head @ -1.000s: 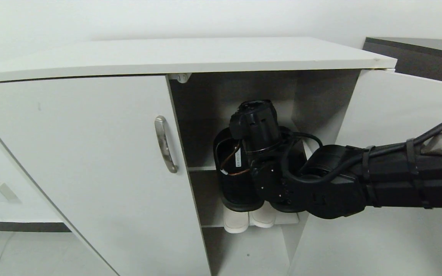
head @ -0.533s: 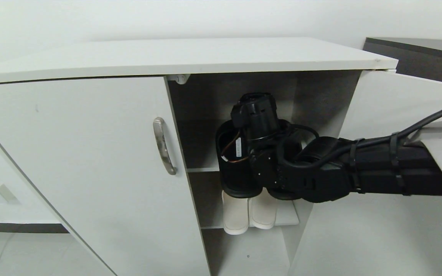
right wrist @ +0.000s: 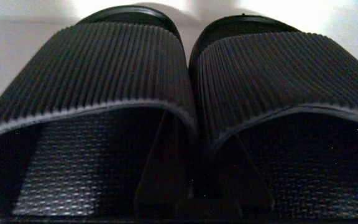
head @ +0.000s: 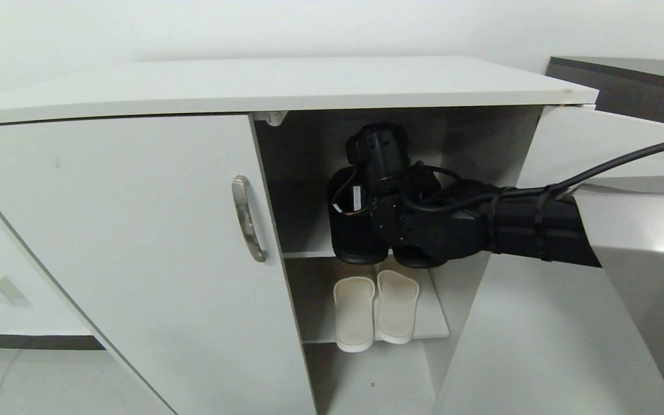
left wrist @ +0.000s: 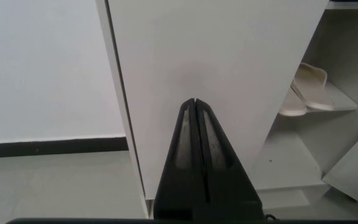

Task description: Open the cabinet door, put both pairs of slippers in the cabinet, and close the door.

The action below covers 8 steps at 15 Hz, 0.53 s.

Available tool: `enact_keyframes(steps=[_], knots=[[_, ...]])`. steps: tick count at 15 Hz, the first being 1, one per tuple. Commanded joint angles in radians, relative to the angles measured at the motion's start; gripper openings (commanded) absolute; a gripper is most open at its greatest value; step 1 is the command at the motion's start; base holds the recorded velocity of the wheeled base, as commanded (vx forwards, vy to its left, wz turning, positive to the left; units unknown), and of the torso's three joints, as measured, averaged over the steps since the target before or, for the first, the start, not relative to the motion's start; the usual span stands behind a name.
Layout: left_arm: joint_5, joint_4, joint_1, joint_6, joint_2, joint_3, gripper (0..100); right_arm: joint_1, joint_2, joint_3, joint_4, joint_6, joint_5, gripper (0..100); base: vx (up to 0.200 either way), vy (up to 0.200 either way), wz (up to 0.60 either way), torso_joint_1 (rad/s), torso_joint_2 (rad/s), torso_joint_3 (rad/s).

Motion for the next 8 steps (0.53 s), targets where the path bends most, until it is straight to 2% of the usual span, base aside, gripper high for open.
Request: enact_keyframes(steps=[1,7,8], knots=[[0.001,0.0,0.0,-0.001,0.001,0.0,0,-0.013,0.029,-0.015,-0.002,0.0,0.012,0,0.0,0.0,0.0,0.0,0.0,0.0],[0.008,0.0,0.0,-0.002,0.001,0.0,0,-0.022,0.043,-0.015,-0.024,0.003,0.018,0,0.0,0.0,0.0,0.0,0.0,0.0],[0.008,0.0,0.0,-0.002,0.001,0.0,0,-0.021,0.046,-0.015,-0.024,0.003,0.014,100,0.0,0.0,0.0,0.0,0.0,0.0]])
